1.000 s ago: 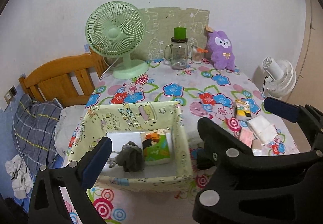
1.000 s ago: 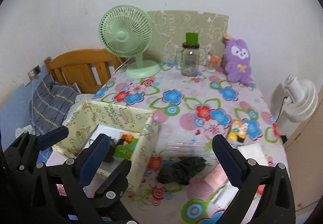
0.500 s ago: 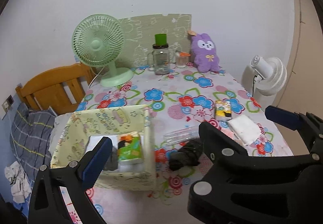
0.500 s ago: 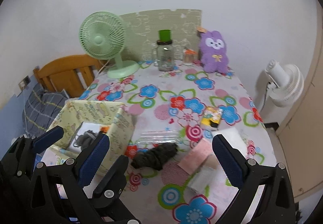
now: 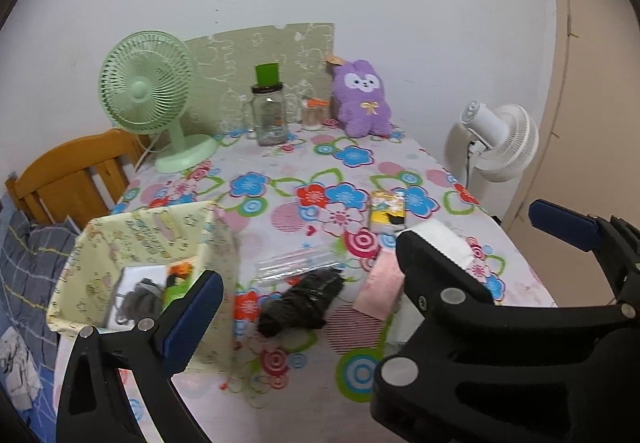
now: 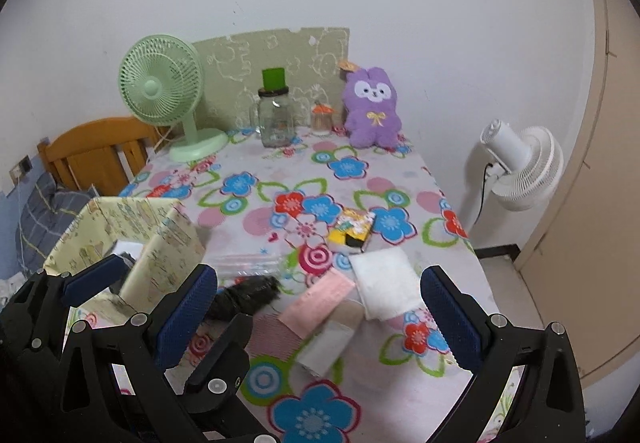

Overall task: Organize soft objects
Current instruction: 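Withdraw both grippers from the box back over the table items, then grasp the white-and-beige tube with the right gripper, then close left gripper on black bundled item while right gripper holds the white tube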

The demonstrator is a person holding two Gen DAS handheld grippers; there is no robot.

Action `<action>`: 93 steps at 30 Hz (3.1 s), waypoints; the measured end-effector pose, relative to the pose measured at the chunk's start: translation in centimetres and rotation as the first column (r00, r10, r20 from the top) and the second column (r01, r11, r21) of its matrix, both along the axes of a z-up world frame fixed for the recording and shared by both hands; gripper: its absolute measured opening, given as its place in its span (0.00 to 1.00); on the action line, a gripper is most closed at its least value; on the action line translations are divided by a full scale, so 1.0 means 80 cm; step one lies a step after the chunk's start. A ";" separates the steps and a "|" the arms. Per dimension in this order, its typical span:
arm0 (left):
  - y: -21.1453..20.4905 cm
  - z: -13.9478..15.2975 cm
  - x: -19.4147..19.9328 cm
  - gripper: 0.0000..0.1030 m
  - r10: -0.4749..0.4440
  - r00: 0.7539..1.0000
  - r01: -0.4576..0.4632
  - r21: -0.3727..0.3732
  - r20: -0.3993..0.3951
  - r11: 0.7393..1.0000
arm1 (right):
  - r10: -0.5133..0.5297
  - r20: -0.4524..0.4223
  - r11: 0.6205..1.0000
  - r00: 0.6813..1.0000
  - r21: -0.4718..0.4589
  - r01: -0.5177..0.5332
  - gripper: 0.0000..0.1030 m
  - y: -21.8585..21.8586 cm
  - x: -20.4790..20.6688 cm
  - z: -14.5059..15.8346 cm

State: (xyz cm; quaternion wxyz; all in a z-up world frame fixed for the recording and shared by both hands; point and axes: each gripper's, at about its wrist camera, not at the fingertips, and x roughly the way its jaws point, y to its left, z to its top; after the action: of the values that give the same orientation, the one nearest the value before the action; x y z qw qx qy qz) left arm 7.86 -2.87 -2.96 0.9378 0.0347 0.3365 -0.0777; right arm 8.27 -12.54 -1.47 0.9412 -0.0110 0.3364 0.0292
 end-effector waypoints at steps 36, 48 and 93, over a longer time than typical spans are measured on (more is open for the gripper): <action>-0.041 -0.125 0.038 0.78 -0.015 0.981 0.025 0.048 -0.195 0.999 | 0.019 -0.254 0.999 0.967 0.039 -0.009 0.76 -0.047 0.048 -0.139; -0.024 -0.136 0.044 0.75 -0.007 0.977 0.017 0.046 -0.215 0.999 | 0.038 -0.327 0.996 0.944 0.090 -0.009 0.54 -0.030 0.065 -0.163; -0.006 -0.119 0.097 0.75 0.114 0.977 -0.096 0.103 -0.179 0.990 | 0.103 -0.299 0.993 0.949 0.085 -0.081 0.17 -0.002 0.105 -0.130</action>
State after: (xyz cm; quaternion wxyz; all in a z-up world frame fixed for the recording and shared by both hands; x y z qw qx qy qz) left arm 15.63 -3.32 -12.49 0.9029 0.0537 0.4263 -0.0149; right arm 16.71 -12.69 -11.84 0.8759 0.0117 0.4746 0.0866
